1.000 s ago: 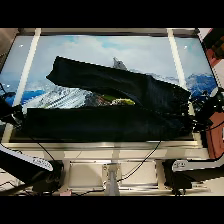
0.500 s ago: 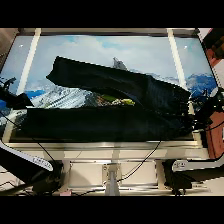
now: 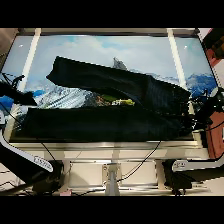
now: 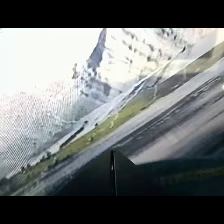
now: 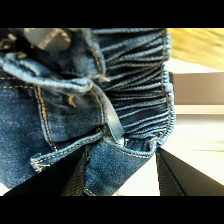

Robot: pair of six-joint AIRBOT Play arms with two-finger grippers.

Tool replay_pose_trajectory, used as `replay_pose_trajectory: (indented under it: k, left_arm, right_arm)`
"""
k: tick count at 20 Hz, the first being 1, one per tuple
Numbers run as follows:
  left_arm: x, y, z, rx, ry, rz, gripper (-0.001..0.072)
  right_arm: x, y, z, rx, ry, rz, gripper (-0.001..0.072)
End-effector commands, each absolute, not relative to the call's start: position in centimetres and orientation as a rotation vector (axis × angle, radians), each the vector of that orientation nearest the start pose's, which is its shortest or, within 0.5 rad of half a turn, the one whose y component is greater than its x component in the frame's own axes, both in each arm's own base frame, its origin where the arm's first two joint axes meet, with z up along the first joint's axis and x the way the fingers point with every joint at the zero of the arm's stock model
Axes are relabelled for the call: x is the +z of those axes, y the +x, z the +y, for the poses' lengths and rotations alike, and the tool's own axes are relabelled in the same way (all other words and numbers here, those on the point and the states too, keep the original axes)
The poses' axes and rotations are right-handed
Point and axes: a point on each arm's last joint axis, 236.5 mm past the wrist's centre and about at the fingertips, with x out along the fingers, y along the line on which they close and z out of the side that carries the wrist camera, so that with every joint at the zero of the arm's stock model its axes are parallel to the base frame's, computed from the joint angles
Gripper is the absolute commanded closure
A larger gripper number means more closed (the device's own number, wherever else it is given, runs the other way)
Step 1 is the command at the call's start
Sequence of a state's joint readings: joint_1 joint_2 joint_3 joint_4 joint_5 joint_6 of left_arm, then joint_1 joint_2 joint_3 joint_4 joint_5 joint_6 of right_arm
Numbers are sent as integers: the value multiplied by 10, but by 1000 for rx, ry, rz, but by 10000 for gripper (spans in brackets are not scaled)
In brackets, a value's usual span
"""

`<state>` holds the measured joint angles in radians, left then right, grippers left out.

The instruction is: Fold the clothes and pants, and hang the long-sleeved shirts on hangers.

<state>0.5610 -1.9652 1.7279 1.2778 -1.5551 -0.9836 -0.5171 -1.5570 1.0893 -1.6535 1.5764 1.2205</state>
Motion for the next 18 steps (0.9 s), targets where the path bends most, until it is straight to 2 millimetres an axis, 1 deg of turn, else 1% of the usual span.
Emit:
replay_pose_trajectory:
  k: [1,4,6,8,9,10,11,12,13,14,15,16,17,18]
  left_arm:
    - [-52,401,164,-318,-194,1502,669]
    - [4,404,168,-282,-104,1392,669]
    - [44,414,164,-260,-63,1272,669]
    - [84,432,154,-248,-49,1121,668]
    - [103,441,147,-254,-59,1039,668]
    - [120,450,139,-266,-77,970,667]
    - [134,457,130,-287,-102,910,667]
    - [144,463,121,-316,-135,863,667]
    - [152,468,111,-348,-170,824,667]
    - [158,471,105,-369,-195,798,667]
    - [162,474,101,-381,-213,776,667]
    - [165,476,98,-393,-228,762,667]
    - [165,478,97,-400,-238,757,667]
    - [164,479,96,-403,-243,758,667]
  right_arm:
    - [-89,207,-140,-17,227,2031,224]
    - [-89,207,-140,-17,228,2031,223]
    - [-87,206,-137,-45,261,2040,224]
    - [-80,197,-134,-46,282,2088,224]
    - [-71,193,-134,-44,286,2117,224]
    - [-62,195,-136,-47,288,2125,226]
    - [-54,202,-139,-54,286,2108,252]
    - [-47,214,-144,-68,276,2063,280]
    - [-39,232,-152,-86,258,1986,280]
    - [-33,253,-161,-109,235,1896,280]
    - [-25,280,-173,-140,202,1783,280]
    - [-19,305,-188,-177,162,1672,281]
    - [-13,329,-200,-217,136,1566,303]
    - [-11,344,-208,-238,124,1501,305]
